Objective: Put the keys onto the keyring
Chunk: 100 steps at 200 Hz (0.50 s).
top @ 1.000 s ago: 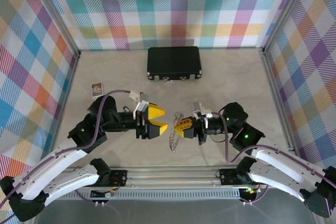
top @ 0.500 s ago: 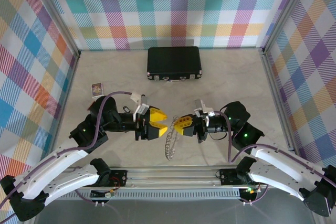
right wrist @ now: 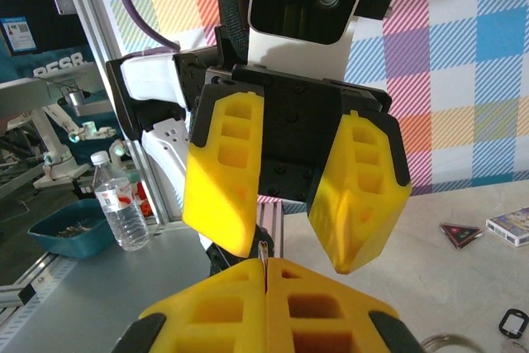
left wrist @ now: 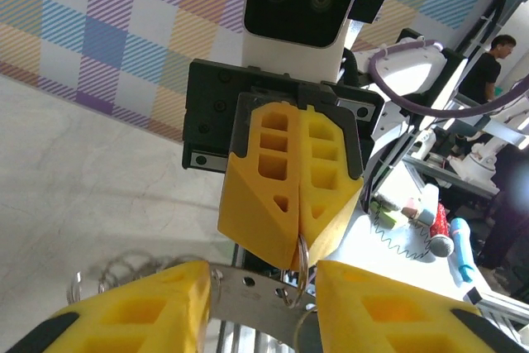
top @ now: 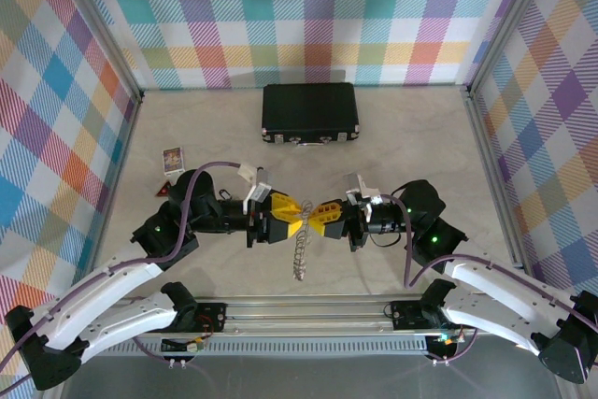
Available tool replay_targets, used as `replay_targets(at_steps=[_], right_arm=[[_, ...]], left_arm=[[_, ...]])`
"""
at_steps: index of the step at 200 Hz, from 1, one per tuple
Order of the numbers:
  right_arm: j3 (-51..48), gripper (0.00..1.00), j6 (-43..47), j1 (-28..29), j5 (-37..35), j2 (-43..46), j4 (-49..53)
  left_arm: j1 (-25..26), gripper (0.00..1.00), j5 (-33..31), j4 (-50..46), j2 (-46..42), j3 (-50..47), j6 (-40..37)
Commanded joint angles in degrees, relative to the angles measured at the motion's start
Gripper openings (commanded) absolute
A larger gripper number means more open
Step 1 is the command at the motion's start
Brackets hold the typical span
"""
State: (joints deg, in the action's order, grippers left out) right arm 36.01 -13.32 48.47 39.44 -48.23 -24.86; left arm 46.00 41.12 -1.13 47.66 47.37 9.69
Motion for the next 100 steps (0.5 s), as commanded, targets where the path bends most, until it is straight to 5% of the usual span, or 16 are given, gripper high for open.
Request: replay_targets(at_steps=[1,100], right_arm=[[1.3,0.0,-1.1,0.3,-1.0,0.0,-4.3],[2.3,0.0,-1.4,0.3,-1.6,-1.2,-3.7]], left_arm=[[0.4,0.34,0.3,2.6,0.1,-0.6,0.2],[0.4,0.09,0.1,2.1,-0.1,-0.4,0.2]])
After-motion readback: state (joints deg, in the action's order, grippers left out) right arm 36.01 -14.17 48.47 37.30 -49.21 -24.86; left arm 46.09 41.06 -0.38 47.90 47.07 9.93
